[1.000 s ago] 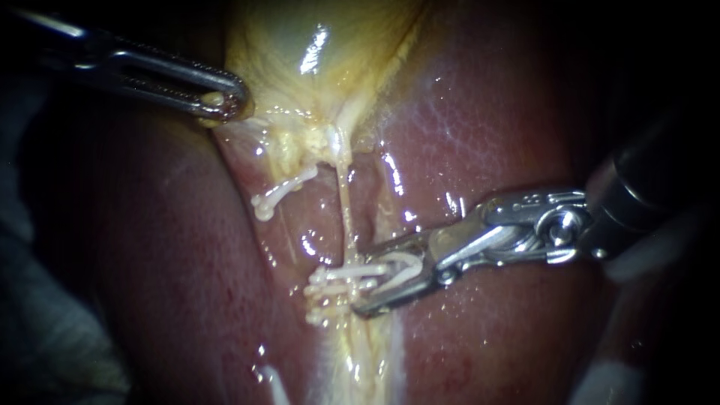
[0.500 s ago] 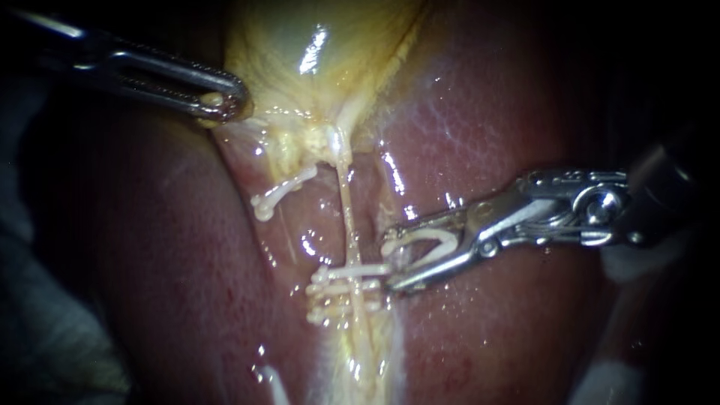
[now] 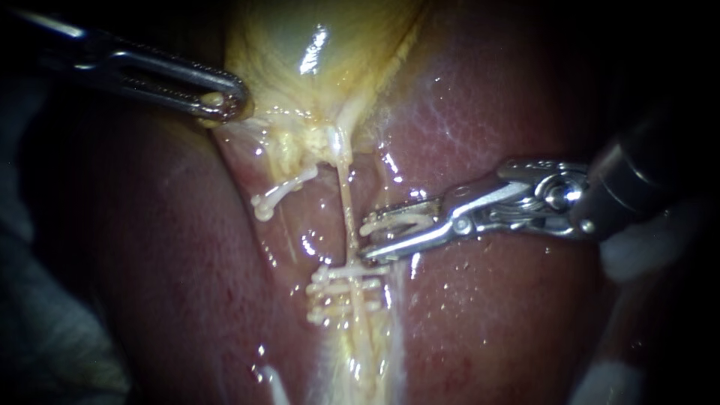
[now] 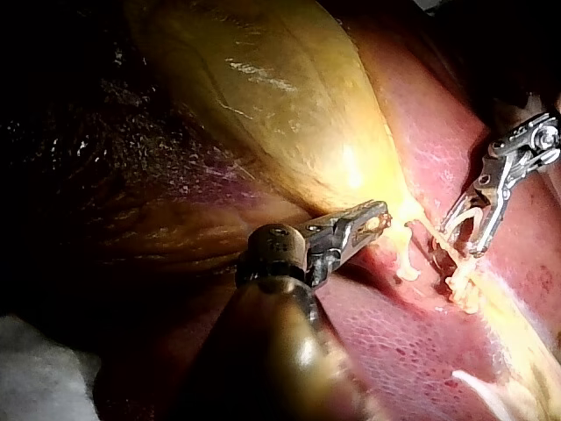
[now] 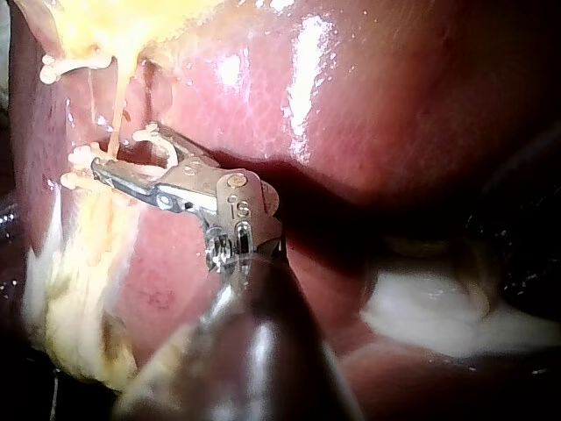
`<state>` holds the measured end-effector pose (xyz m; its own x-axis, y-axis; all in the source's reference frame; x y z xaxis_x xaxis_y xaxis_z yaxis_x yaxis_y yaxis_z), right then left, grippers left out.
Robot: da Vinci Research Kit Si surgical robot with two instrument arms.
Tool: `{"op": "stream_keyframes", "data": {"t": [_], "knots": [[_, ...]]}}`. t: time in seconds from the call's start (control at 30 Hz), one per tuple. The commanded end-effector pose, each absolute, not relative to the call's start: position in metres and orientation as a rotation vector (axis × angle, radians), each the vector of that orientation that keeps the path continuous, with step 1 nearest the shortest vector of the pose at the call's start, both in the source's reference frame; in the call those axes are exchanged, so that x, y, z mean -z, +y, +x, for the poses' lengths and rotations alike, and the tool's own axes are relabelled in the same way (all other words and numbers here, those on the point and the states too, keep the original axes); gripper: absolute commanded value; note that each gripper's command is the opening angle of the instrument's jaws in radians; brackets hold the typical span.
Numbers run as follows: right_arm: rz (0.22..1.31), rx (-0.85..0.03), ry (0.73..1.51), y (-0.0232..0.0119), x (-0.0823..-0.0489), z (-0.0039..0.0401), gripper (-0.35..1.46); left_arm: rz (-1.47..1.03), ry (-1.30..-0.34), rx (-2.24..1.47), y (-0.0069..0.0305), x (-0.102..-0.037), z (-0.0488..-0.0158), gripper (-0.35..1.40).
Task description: Clipping second clip right tube
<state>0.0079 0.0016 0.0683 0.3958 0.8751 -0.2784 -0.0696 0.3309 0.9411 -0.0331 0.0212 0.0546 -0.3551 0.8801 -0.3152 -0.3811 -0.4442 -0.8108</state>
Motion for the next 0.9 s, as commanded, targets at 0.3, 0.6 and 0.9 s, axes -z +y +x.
{"op": "stream_keyframes", "data": {"t": [0.3,0.6,0.9], "knots": [[1.098,-0.813,1.036,0.0005,-0.0687,0.0106,0.5,-0.969,-0.811,-1.9,0.0212,-0.0546,-0.0332,-0.35],[1.127,-0.815,1.07,-0.0002,-0.0675,0.0119,0.5,-0.968,-0.81,-1.9,0.0212,-0.0546,-0.0332,-0.35],[1.196,-0.794,1.113,-0.0001,-0.0639,0.0124,0.5,-0.969,-0.81,-1.9,0.0212,-0.0547,-0.0332,-0.35]]}}
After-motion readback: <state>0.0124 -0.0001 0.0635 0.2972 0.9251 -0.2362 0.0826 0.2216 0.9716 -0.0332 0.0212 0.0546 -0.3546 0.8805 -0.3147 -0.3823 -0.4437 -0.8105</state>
